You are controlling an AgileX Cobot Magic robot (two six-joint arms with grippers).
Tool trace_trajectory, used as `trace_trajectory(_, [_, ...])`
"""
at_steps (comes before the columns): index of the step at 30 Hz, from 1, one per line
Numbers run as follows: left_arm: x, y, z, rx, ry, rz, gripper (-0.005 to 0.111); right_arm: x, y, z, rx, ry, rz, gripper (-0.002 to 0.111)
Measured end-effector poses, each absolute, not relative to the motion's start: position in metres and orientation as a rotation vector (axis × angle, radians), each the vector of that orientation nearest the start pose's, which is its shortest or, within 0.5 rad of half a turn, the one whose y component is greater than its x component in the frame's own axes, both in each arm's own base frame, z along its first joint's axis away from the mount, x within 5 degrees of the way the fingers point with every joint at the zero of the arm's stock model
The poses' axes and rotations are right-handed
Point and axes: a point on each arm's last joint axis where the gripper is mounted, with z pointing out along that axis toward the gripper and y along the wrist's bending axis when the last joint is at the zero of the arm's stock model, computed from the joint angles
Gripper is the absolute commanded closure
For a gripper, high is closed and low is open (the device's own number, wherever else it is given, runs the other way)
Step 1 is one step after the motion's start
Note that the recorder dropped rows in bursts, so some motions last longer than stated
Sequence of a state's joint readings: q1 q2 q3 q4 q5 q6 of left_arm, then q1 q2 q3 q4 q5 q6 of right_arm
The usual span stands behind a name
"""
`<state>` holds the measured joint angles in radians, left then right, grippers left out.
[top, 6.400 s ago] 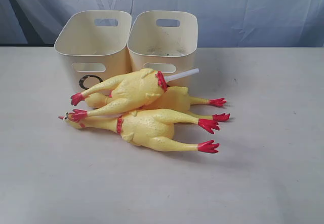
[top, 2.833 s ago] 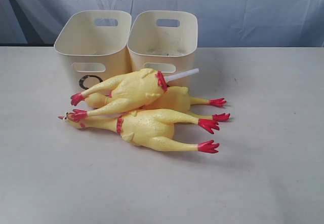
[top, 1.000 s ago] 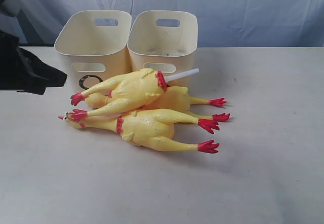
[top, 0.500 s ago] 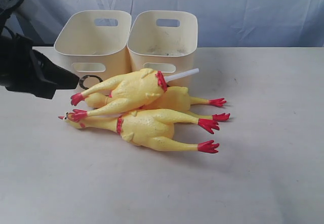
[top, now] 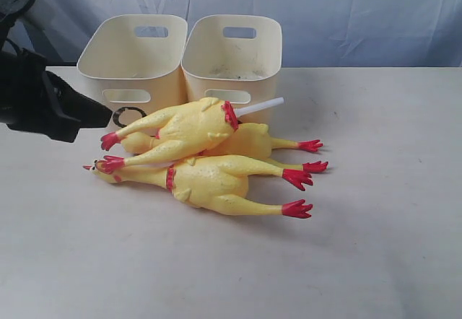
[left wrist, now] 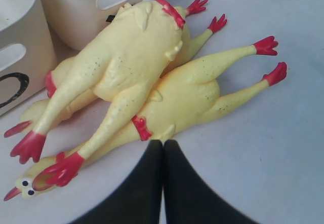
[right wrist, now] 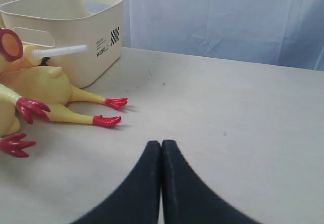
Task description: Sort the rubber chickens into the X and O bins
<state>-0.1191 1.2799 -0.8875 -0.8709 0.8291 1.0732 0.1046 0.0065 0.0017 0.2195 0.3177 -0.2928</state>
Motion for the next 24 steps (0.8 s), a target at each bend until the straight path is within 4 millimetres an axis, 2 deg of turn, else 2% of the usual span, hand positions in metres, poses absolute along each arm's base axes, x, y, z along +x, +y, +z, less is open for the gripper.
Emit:
trace_trajectory(10, [0.239,-0.080,0.290,0.845,2.214,-0.603,0.107,0.054,0.011,0.186,-0.214,1.771,0.071,0.109])
trace_trajectory(17, [0.239,-0.080,0.290,0.845,2.214,-0.603,0.107,0.055,0.013,0.197,-0.048,1.667,0.226,0.109])
trace_trajectory(24, [0.239,-0.080,0.290,0.845,2.214,-0.603,0.107,0.056,0.012,0.198,-0.023,1.652,0.247,0.109])
